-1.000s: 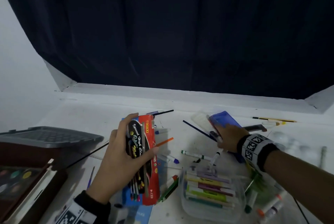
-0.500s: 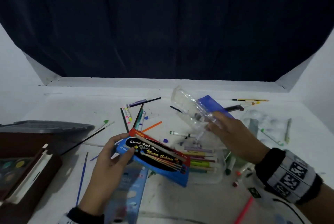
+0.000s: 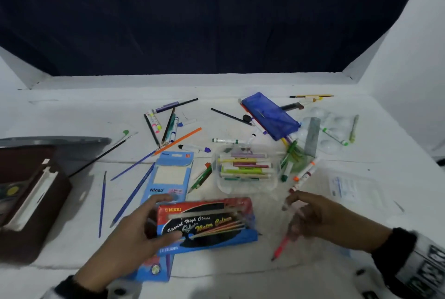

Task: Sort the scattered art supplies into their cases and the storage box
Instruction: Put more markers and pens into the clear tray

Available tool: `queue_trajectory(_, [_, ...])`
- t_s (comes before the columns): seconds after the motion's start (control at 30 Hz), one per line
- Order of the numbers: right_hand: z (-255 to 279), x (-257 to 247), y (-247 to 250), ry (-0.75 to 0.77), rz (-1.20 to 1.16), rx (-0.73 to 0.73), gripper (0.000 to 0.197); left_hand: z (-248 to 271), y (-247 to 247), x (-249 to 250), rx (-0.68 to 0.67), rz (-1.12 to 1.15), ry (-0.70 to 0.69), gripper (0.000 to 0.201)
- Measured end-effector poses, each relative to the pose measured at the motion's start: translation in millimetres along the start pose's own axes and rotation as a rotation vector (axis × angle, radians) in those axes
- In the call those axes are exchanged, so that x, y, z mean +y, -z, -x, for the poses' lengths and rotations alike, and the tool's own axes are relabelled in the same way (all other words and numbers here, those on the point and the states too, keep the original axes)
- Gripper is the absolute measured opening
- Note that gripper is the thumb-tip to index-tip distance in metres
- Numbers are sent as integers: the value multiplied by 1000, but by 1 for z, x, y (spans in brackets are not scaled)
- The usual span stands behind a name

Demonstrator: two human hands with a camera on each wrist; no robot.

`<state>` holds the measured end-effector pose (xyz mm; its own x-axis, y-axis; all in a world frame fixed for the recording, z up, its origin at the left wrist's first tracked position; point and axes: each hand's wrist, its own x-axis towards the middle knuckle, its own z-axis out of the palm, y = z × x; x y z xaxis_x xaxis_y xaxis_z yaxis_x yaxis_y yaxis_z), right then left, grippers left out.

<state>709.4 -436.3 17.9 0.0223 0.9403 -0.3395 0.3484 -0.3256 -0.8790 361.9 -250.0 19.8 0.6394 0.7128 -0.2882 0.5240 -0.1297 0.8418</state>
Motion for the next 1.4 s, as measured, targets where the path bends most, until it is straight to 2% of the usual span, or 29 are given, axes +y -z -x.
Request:
queue_trajectory(0.1, [-2, 9, 0, -31, 169, -16, 22, -5, -6, -6, 20, -231, -15, 70])
queue_trajectory(0.2, [-5, 13, 0, -37, 231, 14, 24, -7, -9, -9, 78, -506, -137, 72])
queue_trajectory(0.37, [-7, 9, 4, -8, 391, 53, 23, -6, -20, 6, -80, -721, -205, 88])
queue_trajectory(0.47, [-6, 9, 7, 0, 438, 43, 19, -6, -32, 15, -99, -847, -204, 91])
queue_trajectory(0.57, [-1, 16, 8, 10, 417, 12, 15, -11, -44, 18, -112, -863, -200, 91])
queue_trajectory(0.67, [7, 26, 10, 68, 451, -11, 15, -17, -60, 23, -162, -880, -202, 99])
queue_trajectory(0.8, [15, 38, 28, 113, 496, -4, 18, -25, -80, 34, -116, -903, -220, 82])
queue_trajectory(0.9, [19, 46, 48, 135, 531, -15, 21, -30, -93, 38, -94, -904, -235, 81])
queue_trajectory(1.1, [26, 46, 65, 190, 601, -28, 21, -29, -109, 46, -140, -878, -241, 80])
queue_trajectory(1.23, [29, 39, 61, 235, 753, -87, 29, -16, -94, 32, -95, -817, -173, 87])
queue_trajectory(1.33, [28, 32, 61, 217, 940, -152, 31, -6, -81, 19, -130, -869, -100, 97])
queue_trajectory(1.4, [24, 28, 58, 191, 1033, -192, 32, -2, -75, 13, -118, -872, -83, 89])
